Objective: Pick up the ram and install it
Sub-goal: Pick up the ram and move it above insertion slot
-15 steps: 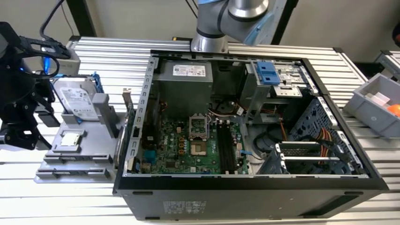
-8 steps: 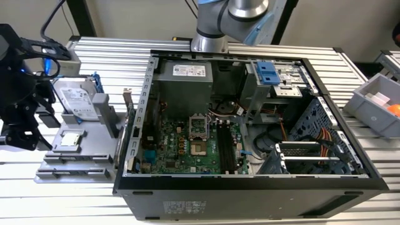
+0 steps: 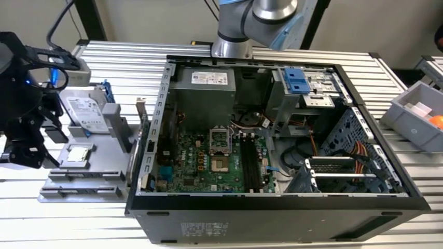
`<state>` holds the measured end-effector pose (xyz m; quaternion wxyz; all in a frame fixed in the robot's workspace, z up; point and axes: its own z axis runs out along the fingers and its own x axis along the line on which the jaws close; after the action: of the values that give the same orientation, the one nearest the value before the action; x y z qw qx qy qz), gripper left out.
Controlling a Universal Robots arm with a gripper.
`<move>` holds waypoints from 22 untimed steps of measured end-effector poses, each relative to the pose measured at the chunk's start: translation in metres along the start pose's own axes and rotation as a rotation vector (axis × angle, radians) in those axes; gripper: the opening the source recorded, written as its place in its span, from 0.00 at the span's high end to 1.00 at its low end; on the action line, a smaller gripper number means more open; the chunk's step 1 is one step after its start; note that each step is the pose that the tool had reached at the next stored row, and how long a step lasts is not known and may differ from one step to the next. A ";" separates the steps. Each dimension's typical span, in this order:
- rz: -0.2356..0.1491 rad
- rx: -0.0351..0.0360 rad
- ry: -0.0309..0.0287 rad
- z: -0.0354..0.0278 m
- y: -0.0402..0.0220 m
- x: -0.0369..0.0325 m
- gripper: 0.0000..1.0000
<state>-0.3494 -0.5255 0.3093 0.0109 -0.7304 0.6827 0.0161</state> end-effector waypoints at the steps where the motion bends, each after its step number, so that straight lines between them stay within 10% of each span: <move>1: 0.000 0.0000 0.0000 0.0006 0.0000 0.0000 0.00; 22: 0.000 0.0000 0.0002 0.0126 -0.0004 0.0005 0.00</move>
<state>-0.3491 -0.5255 0.2967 0.0109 -0.7304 0.6827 0.0160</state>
